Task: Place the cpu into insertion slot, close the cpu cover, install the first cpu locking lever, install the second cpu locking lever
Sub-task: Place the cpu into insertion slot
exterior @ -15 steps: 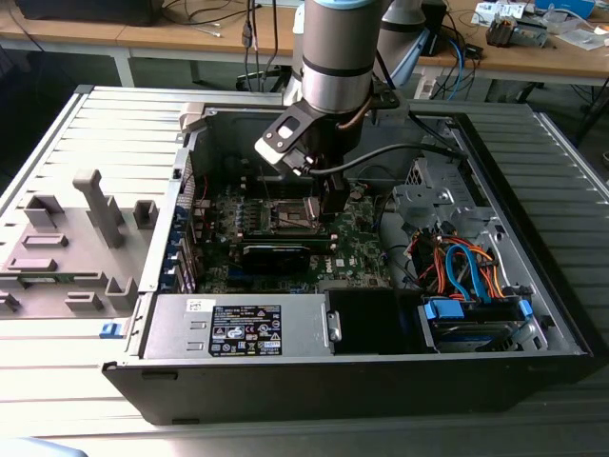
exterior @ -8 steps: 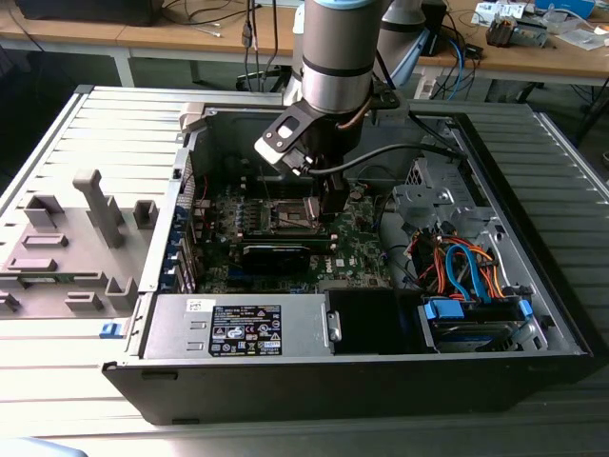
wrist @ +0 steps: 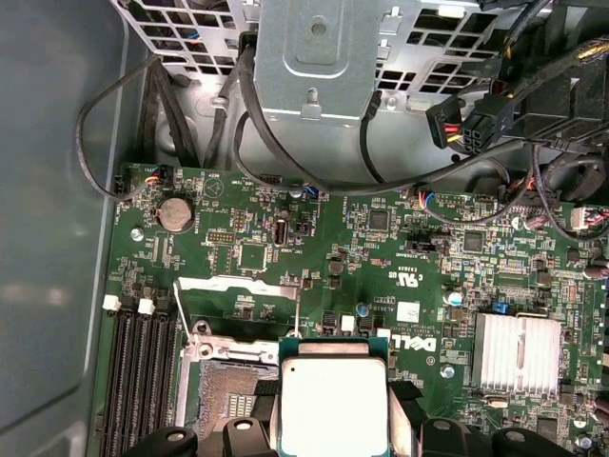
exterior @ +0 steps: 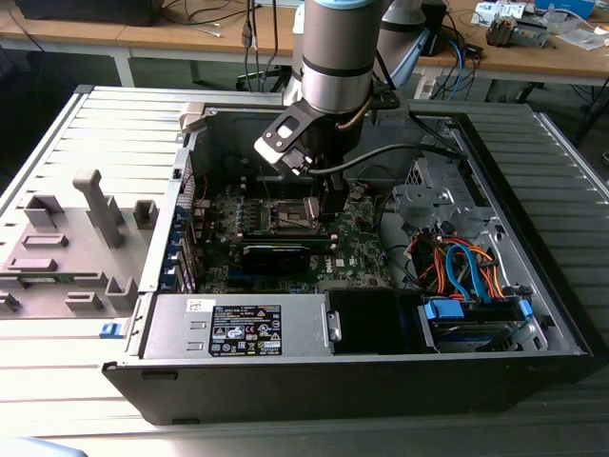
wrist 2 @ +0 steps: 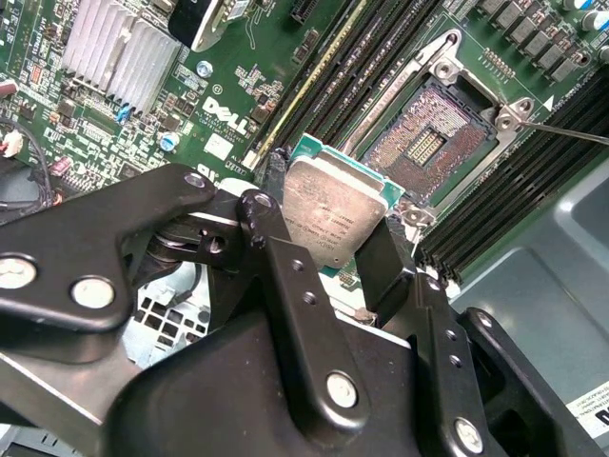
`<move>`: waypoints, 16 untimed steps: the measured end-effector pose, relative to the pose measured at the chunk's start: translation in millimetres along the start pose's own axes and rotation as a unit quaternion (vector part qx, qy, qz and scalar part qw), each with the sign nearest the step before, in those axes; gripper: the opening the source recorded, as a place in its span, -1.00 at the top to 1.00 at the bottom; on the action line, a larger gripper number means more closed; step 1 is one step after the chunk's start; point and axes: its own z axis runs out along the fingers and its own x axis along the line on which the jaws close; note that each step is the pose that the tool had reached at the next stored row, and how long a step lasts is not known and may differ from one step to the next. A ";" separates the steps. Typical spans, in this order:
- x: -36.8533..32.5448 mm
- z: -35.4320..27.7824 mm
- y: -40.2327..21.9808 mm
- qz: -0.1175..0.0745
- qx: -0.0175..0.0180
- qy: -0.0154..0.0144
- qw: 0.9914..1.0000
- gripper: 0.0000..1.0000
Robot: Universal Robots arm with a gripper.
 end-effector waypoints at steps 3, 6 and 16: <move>0.0 0.0 0.0 0.001 0.000 0.000 1.000 -0.09; 0.0 0.0 0.0 0.003 0.000 0.000 1.000 -0.09; 0.0 0.1 0.0 0.014 0.000 0.000 1.000 -0.09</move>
